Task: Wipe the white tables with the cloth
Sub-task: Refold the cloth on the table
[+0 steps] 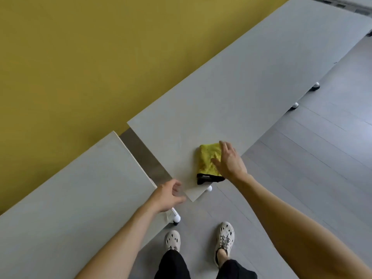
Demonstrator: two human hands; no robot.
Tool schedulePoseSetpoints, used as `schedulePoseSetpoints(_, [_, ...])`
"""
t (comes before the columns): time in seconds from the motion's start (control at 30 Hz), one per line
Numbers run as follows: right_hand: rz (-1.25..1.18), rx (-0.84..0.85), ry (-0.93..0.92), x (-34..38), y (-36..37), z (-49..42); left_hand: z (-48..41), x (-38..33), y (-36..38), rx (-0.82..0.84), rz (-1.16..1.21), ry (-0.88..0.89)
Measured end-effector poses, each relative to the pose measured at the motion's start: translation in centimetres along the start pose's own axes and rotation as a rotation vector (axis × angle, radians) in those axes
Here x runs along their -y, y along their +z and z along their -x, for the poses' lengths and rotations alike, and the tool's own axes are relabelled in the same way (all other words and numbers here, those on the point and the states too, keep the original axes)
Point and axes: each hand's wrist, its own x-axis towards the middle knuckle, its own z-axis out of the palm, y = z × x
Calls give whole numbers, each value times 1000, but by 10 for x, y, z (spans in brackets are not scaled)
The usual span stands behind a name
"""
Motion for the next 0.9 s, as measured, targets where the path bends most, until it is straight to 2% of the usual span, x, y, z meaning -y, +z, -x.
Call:
schedulePoseSetpoints(0.13, [246, 43, -183, -21, 57, 12, 3, 28, -9, -54, -212, -55])
schedulePoseSetpoints(0.2, [286, 8, -206, -20, 74, 9, -3, 34, -16, -75, -307, -69])
schedulePoseSetpoints(0.3, [302, -69, -143, -8, 85, -13, -22, 30, -33, -114, -400, -57])
schedulePoseSetpoints(0.47, [369, -119, -24, -5, 108, -27, -80, 10, -65, -173, -414, -7])
schedulePoseSetpoints(0.63, [389, -173, -32, -8, 106, -15, -152, -1, -108, -231, -576, -75])
schedulePoseSetpoints(0.77, [425, -153, -100, -18, 94, -20, -185, 4, -128, -150, -647, -148])
schedulePoseSetpoints(0.9, [465, -159, -67, -27, 68, -62, -185, 15, -125, -170, -643, -90])
